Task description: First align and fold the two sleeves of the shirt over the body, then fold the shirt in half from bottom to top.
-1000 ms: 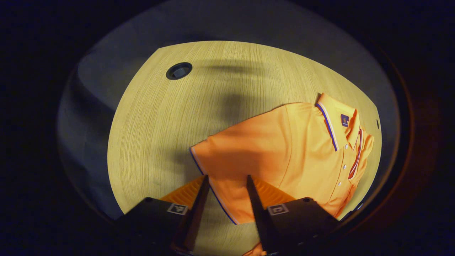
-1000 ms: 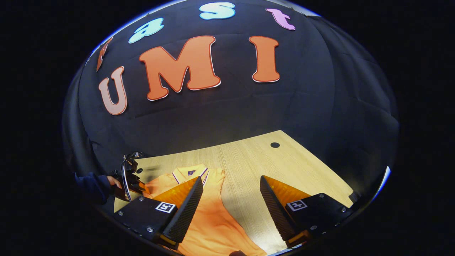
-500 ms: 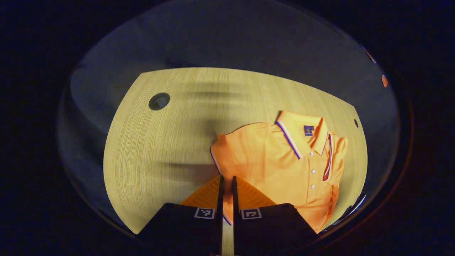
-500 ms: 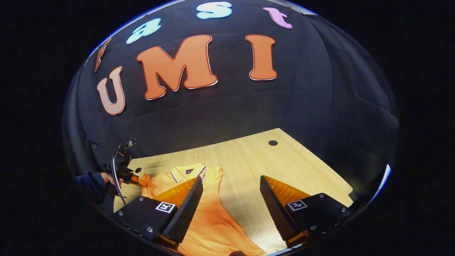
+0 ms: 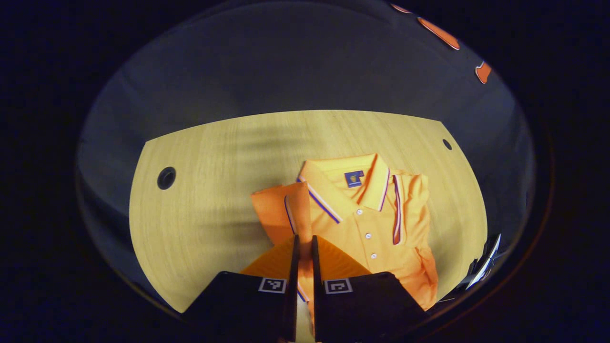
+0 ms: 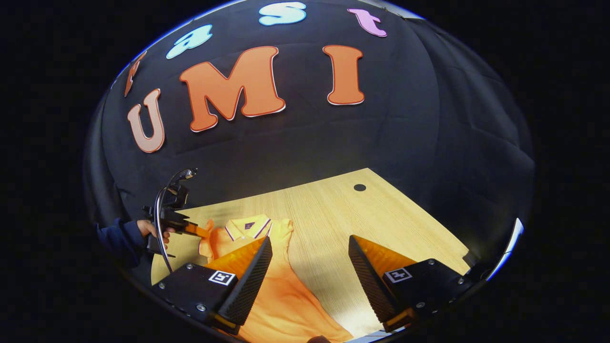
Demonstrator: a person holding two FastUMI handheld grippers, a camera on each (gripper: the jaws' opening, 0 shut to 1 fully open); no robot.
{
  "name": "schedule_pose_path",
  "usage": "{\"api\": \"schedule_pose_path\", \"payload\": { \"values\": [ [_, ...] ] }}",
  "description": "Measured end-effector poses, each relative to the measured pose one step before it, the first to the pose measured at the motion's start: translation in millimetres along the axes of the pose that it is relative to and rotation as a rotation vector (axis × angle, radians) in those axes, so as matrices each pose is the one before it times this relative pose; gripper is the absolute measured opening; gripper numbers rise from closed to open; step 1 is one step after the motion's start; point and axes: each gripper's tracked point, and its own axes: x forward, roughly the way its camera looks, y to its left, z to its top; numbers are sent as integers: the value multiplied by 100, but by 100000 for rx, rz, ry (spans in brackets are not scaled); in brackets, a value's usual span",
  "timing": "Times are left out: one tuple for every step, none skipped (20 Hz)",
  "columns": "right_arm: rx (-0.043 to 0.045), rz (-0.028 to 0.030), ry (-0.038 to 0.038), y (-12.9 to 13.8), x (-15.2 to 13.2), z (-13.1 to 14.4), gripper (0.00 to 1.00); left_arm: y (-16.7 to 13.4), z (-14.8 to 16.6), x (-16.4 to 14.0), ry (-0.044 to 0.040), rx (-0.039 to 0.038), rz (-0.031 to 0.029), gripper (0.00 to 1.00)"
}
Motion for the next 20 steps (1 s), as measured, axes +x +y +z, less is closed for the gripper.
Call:
{"api": "schedule_pose_path", "payload": {
  "values": [
    [249, -148, -187, 57, -9, 33, 98, -1416, 15, 333, -132, -760, -4553, 16],
    [212, -747, -216, -176, 15, 13, 98, -1314, -23, -77, -763, -1111, -4462, 17],
    [116, -274, -226, 25, 93, 8, 98, -1285, -211, -622, 146, -465, -4795, 27],
    [124, -334, 38, -93, -66, -27, 98, -664, -299, 75, -498, 557, -3426, 38],
    [56, 51, 74, 49, 37, -26, 98, -396, -166, -292, -971, 2225, -1322, 54],
    [-10, -81, 123, -112, -5, -20, 98, 326, -266, -265, -1070, 3467, 1542, 71],
    [-60, 194, 89, 49, -17, -34, 98, 454, -195, -602, -1586, 4017, 2682, 89],
    [-212, 339, 34, -56, -127, -7, 98, 238, -26, -488, -2021, 2817, 2386, 94],
    [-511, 190, -413, -11, 6, 84, 98, -83, -54, -827, -2339, 1280, 610, 95],
    [-937, 618, -1011, -74, -41, 99, 98, -124, 84, -1020, -2312, -87, 842, 96],
    [-796, 197, -1141, -71, 36, 226, 98, -22, 145, -1160, -2862, -511, 1327, 96],
    [-773, 1380, -1023, 152, 123, 103, 98, 59, -9, -1010, -3001, -641, 1817, 96],
    [-1134, 1437, -1462, 185, 53, 234, 98, -131, 244, -1292, -3792, -761, 1739, 97],
    [-1412, 1756, -1304, 172, -101, 76, 98, -401, 323, -1439, -3607, -1039, 1470, 97],
    [-1660, 1723, -943, 57, 96, 242, 98, -528, 330, -1573, -3597, -1120, 881, 97],
    [-1866, 1829, -632, 154, -70, 164, 98, -327, 211, -1475, -3532, -1025, 1468, 97],
    [-1672, 1561, -1198, 20, 69, 359, 98, -294, 181, -1413, -3256, -572, 1559, 97],
    [-1227, 1920, -1530, 191, 11, 368, 98, -286, 268, -1503, -3333, -361, 1724, 97],
    [-785, 1991, -1525, 185, 18, 422, 98, -345, 381, -1592, -3727, 7, 1765, 97],
    [-803, 2140, -1878, 179, -145, 300, 98, -211, 307, -1365, -3846, 287, 1895, 97]
  ]
}}
